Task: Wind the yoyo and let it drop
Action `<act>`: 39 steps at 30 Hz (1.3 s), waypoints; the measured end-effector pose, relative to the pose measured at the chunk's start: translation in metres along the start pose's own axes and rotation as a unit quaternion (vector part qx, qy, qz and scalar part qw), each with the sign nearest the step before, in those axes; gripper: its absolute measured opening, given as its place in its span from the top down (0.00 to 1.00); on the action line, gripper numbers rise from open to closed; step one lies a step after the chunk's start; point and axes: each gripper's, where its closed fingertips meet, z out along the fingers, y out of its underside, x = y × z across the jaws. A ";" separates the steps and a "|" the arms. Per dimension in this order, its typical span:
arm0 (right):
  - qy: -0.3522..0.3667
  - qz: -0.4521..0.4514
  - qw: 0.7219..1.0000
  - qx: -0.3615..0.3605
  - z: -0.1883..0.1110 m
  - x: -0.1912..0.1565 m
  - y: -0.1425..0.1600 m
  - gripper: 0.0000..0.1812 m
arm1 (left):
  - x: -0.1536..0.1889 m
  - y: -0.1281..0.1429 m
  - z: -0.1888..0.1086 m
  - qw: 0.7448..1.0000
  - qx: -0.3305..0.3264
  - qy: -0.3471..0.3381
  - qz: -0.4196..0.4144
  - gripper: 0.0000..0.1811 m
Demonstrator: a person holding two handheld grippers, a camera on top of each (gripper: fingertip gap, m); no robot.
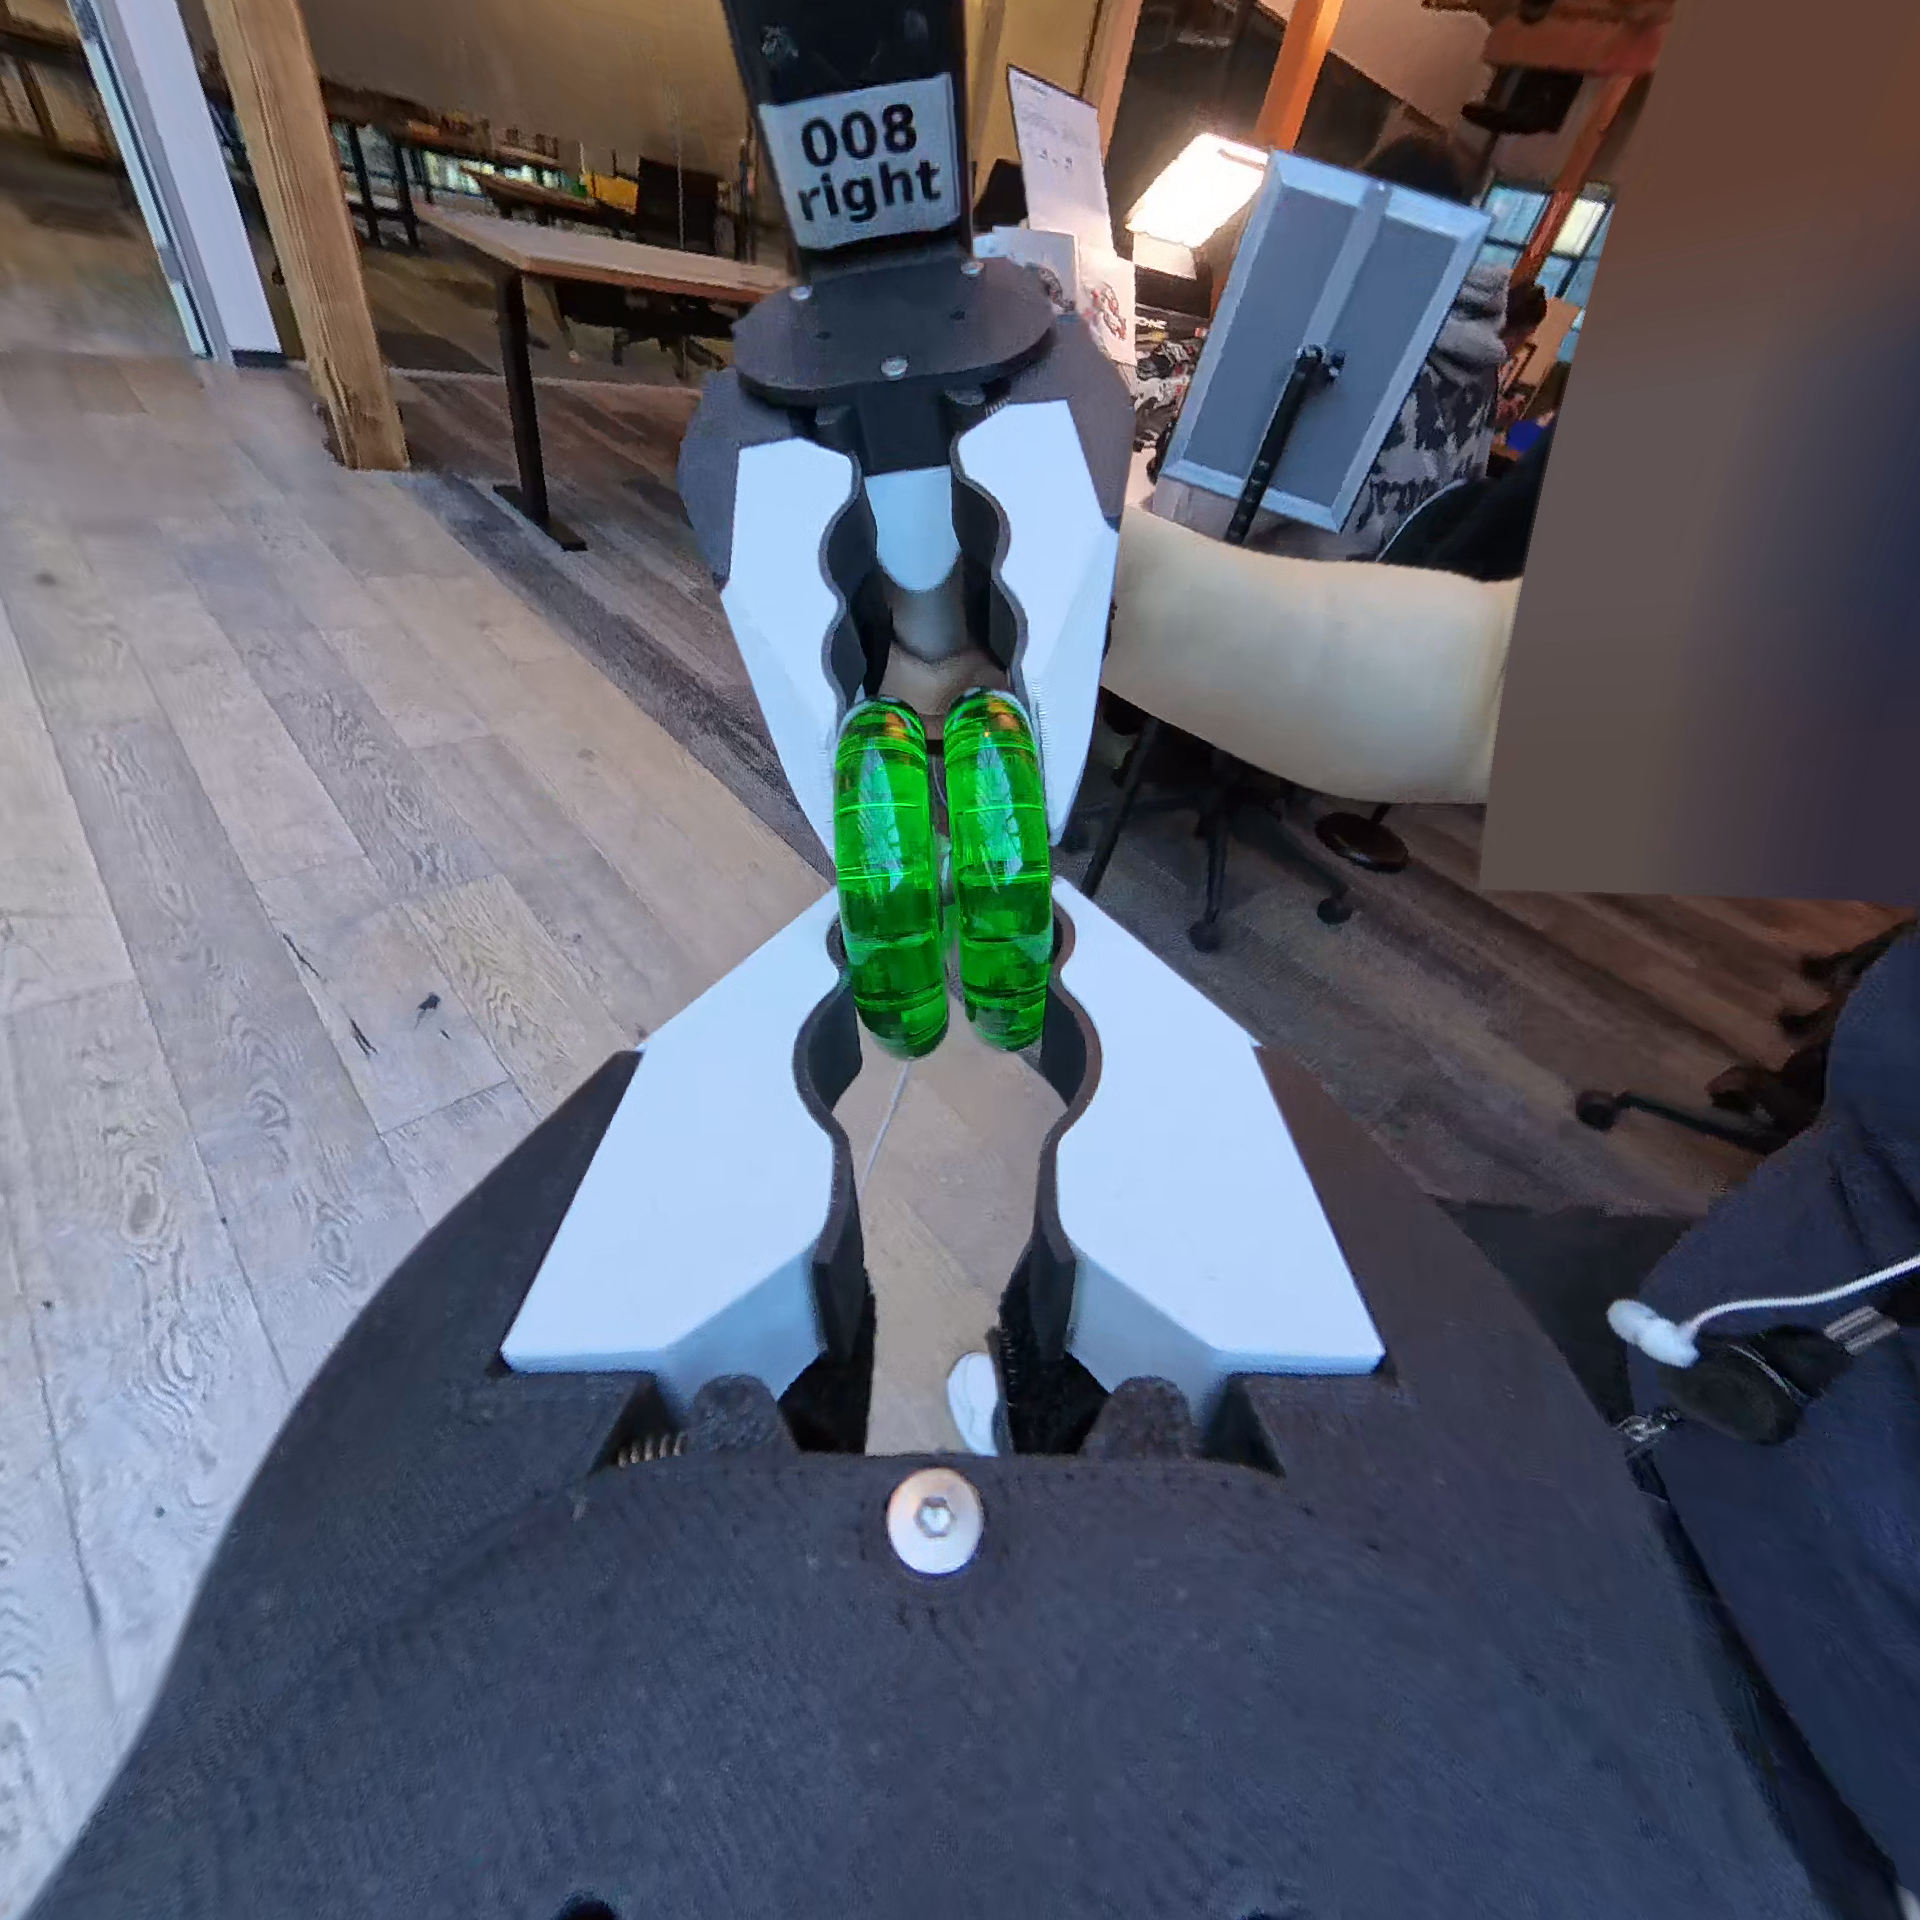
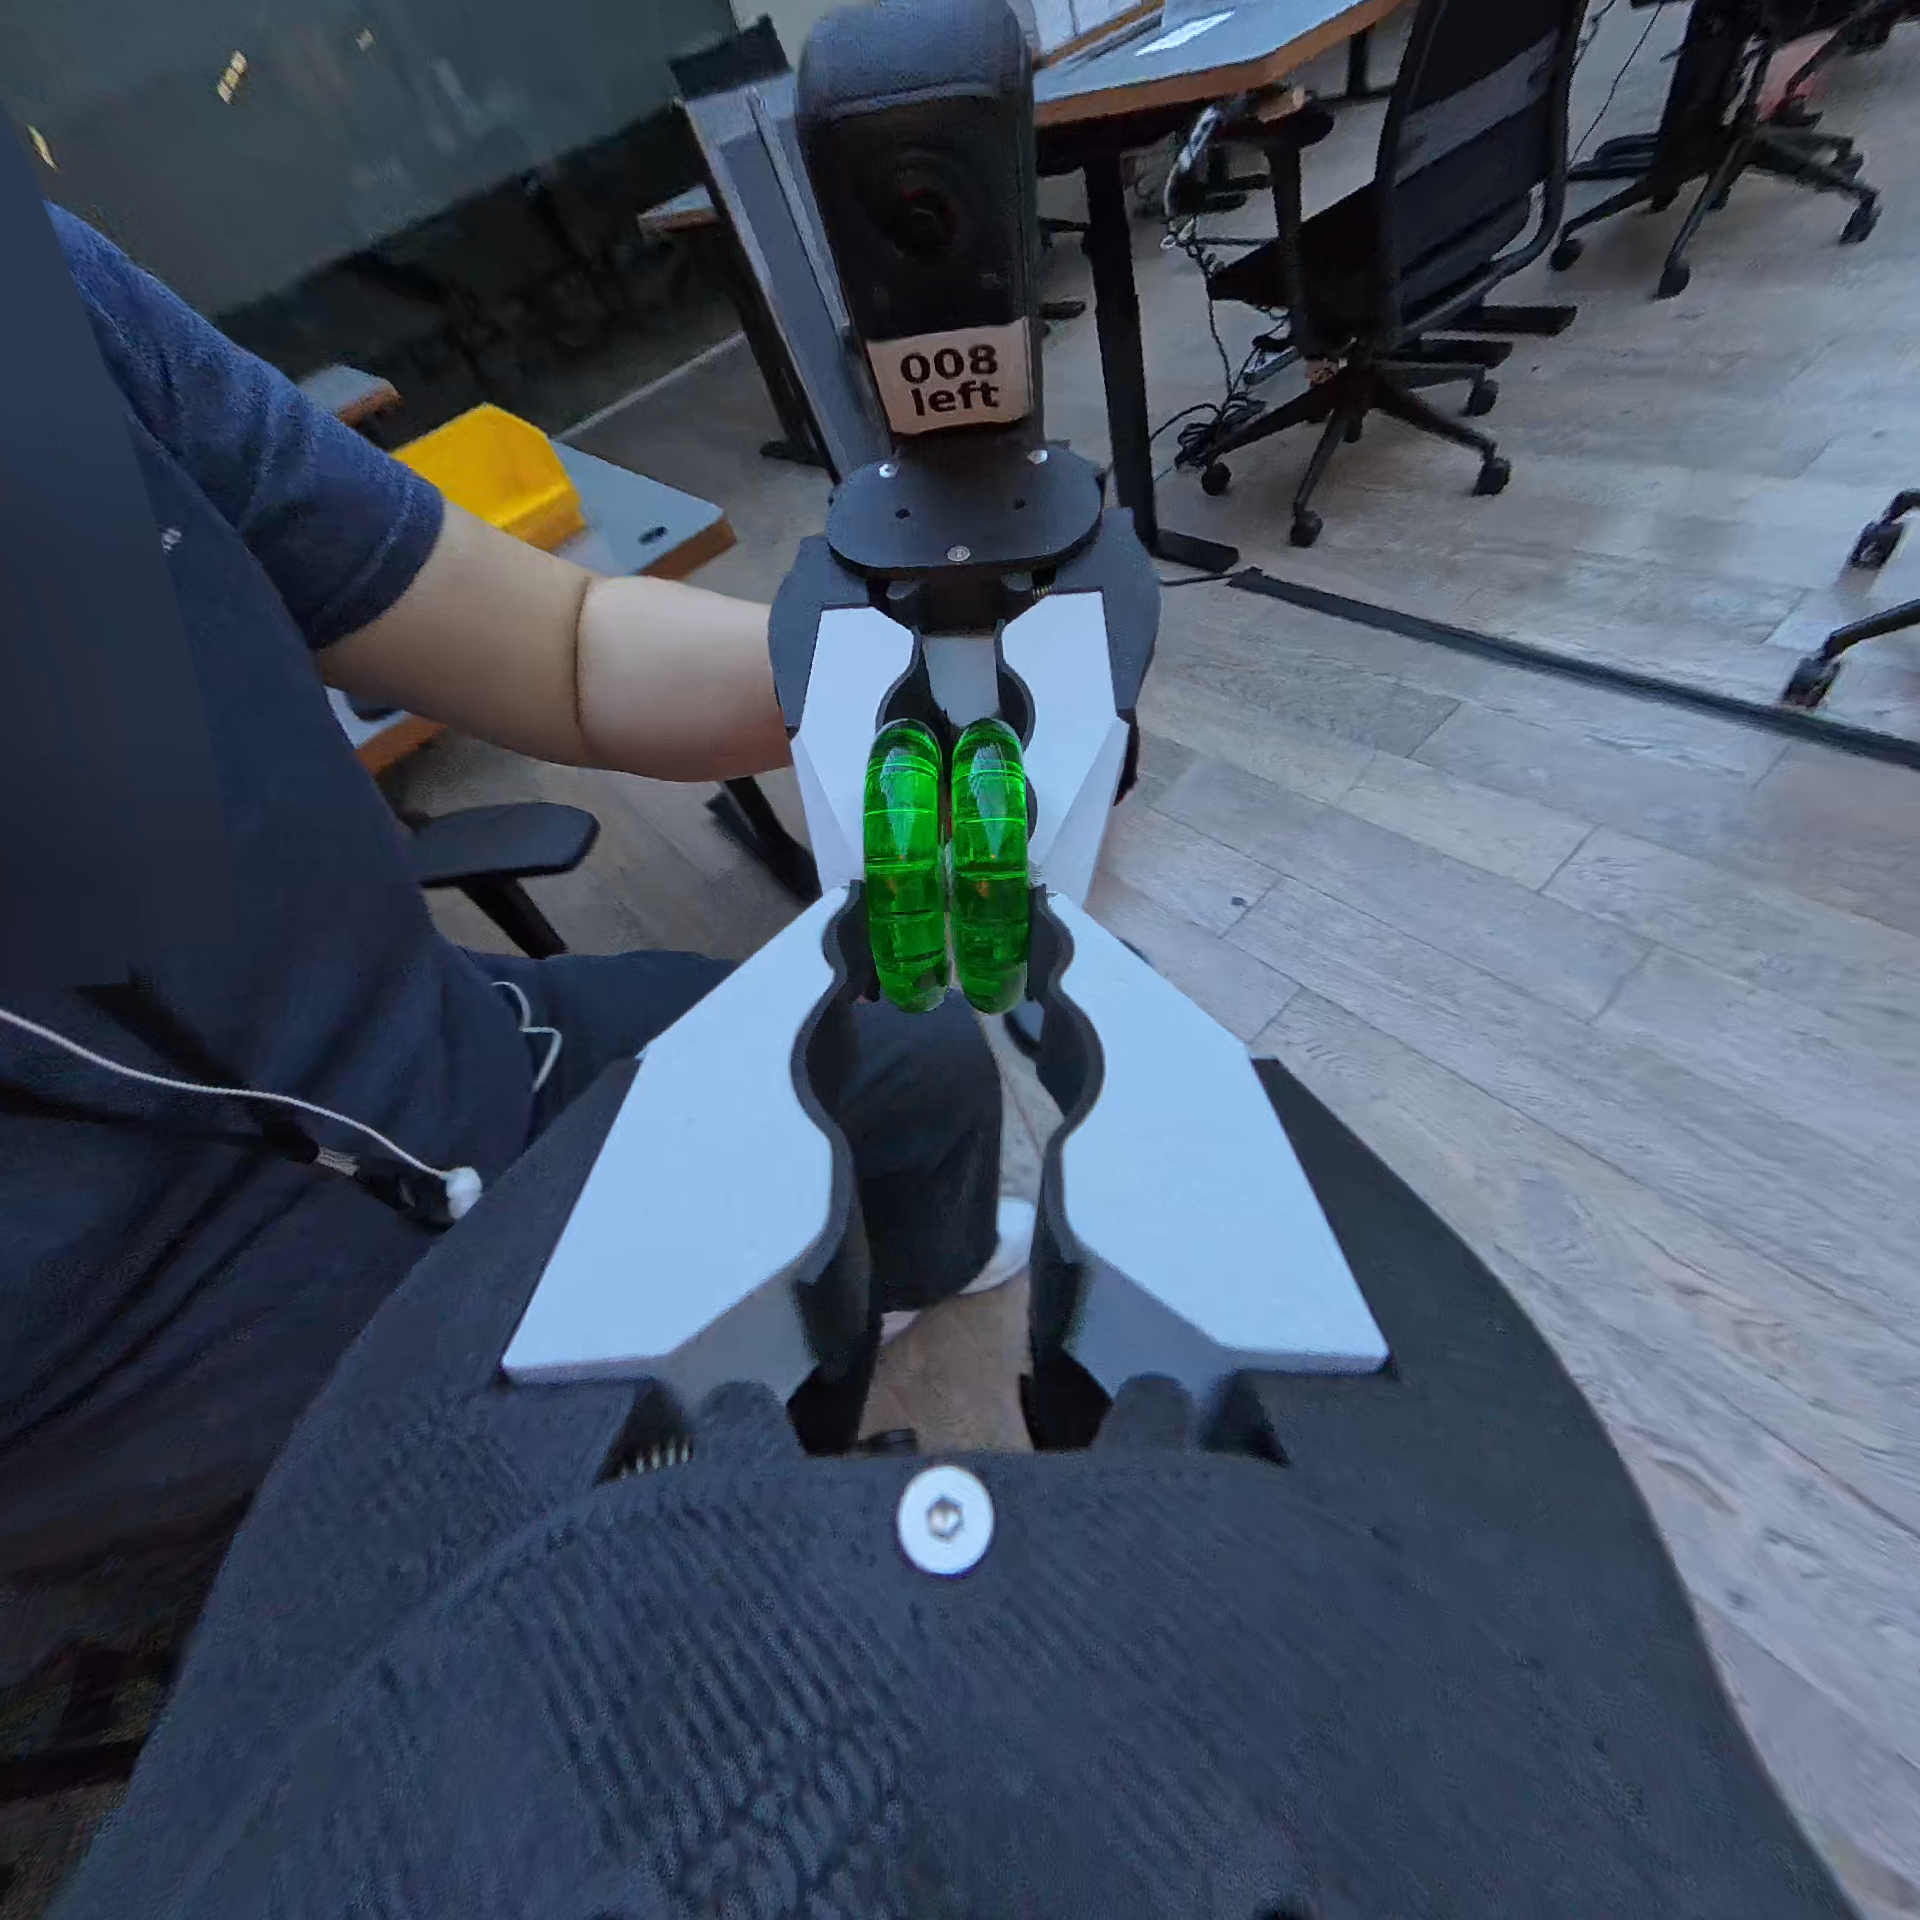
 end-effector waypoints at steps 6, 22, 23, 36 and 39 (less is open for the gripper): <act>0.088 -0.219 0.971 0.035 0.028 -0.092 0.011 0.85 | 0.082 0.030 -0.020 0.993 0.054 -0.039 0.097 0.82; 0.276 -0.488 0.823 -0.094 0.074 -0.310 0.036 0.84 | 0.293 0.030 -0.045 0.831 -0.115 -0.219 0.498 0.85; 0.277 -0.493 0.822 -0.073 0.074 -0.326 0.032 0.84 | 0.308 0.025 -0.045 0.836 -0.098 -0.208 0.499 0.85; 0.160 -0.328 0.914 0.179 0.066 -0.448 0.035 0.84 | 0.450 0.009 -0.032 0.935 0.123 -0.021 0.331 0.85; 0.142 -0.201 0.954 0.171 0.062 -0.417 0.042 0.84 | 0.424 0.019 -0.029 0.963 0.104 -0.022 0.249 0.84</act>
